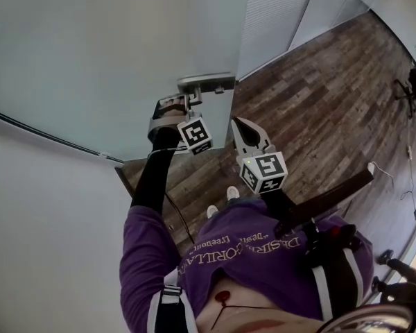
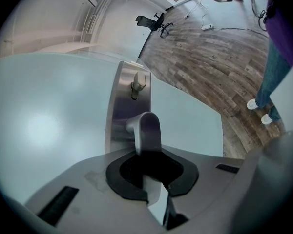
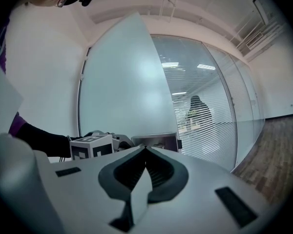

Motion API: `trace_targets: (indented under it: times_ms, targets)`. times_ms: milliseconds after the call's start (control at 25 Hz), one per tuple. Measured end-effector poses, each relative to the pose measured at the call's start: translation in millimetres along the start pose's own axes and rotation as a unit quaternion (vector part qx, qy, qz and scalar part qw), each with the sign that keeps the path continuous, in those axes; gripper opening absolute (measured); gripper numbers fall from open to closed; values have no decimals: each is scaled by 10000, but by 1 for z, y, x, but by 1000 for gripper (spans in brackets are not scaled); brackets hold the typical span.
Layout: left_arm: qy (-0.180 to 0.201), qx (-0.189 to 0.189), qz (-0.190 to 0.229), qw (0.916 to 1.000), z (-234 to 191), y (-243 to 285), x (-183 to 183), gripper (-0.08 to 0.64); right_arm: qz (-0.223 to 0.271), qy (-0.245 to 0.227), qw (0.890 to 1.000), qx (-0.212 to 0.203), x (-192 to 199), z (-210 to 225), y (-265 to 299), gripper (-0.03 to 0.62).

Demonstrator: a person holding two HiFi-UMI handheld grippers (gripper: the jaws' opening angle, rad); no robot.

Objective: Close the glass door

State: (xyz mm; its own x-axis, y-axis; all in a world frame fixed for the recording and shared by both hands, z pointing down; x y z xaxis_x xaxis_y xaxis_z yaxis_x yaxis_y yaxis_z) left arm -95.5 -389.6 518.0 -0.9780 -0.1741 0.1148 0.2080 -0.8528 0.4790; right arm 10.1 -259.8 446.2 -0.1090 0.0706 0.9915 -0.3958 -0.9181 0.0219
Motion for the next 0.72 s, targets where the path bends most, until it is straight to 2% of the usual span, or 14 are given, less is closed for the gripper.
trace_targets:
  times_ms: [240,600,720]
  targets:
    - [-190,-115,-111,9997,-7,8,-4,21,2,27,10000,-32,-1,16,-3,-11]
    - [79,-113,-338,9993,-8,17,2,18,-36,44,9998,-172,9,34,-5,-11]
    - [44,-67,-350,9994,-15,22,3,18,-82,96,9998,-175,4,37,-1,-11]
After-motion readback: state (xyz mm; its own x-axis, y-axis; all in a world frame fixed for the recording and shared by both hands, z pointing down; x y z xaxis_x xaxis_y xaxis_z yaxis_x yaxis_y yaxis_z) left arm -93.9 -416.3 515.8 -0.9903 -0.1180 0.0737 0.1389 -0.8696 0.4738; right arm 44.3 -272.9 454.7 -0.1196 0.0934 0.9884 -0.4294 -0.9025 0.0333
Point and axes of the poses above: the fingertips, and each gripper's own axes: y forward along the fingers, z to its right, x out of its underside, the point moved 2 cm from there along -y, backward along the fingers, and after that the axes turned 6 degrees about z, right-handed, at the moved point
